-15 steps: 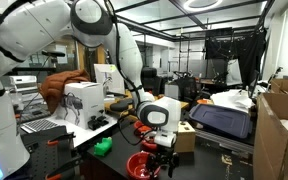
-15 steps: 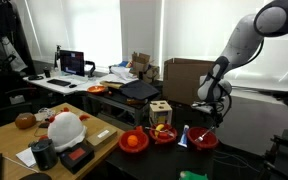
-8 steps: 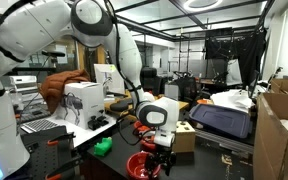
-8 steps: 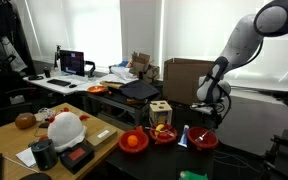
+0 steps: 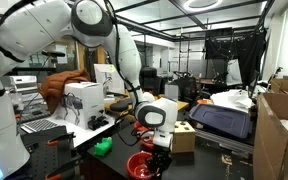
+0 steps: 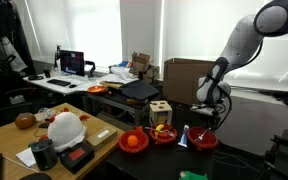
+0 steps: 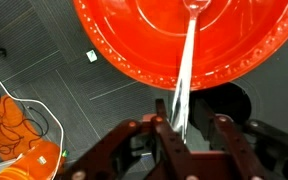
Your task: Remove the spoon from the bowl
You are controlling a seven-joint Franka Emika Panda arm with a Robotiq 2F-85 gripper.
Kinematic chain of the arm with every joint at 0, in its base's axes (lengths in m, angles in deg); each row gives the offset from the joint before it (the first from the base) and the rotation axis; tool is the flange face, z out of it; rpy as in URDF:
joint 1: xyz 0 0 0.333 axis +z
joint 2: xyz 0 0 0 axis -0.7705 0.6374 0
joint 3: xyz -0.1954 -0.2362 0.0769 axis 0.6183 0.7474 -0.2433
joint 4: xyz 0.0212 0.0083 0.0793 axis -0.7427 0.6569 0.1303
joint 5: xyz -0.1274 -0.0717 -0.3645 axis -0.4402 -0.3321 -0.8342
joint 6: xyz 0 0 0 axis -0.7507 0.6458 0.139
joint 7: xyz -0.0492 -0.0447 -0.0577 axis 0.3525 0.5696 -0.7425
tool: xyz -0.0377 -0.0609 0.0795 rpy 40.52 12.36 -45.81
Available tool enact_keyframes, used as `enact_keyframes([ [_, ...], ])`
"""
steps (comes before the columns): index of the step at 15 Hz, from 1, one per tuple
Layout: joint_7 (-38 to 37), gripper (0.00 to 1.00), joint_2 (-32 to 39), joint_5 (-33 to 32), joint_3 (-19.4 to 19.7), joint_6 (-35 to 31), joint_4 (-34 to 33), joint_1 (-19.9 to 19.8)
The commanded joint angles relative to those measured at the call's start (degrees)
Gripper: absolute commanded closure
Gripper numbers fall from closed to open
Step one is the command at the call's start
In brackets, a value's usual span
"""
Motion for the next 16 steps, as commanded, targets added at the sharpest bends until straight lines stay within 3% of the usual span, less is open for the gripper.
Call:
enact_keyframes([
  [1, 1.6, 0.95, -2.25, 0.83, 0.37, -0.88, 2.67, 0.9],
  [3, 1.71, 1.0, -3.45, 0.48, 0.8, -0.94, 3.73, 1.51],
  [11, 3.43, 0.98, -15.54, -4.94, 5.44, -2.1, 13.58, 7.72],
  [16, 8.81, 0.98, -22.1, -10.46, 4.38, -3.54, 15.48, 10.24],
])
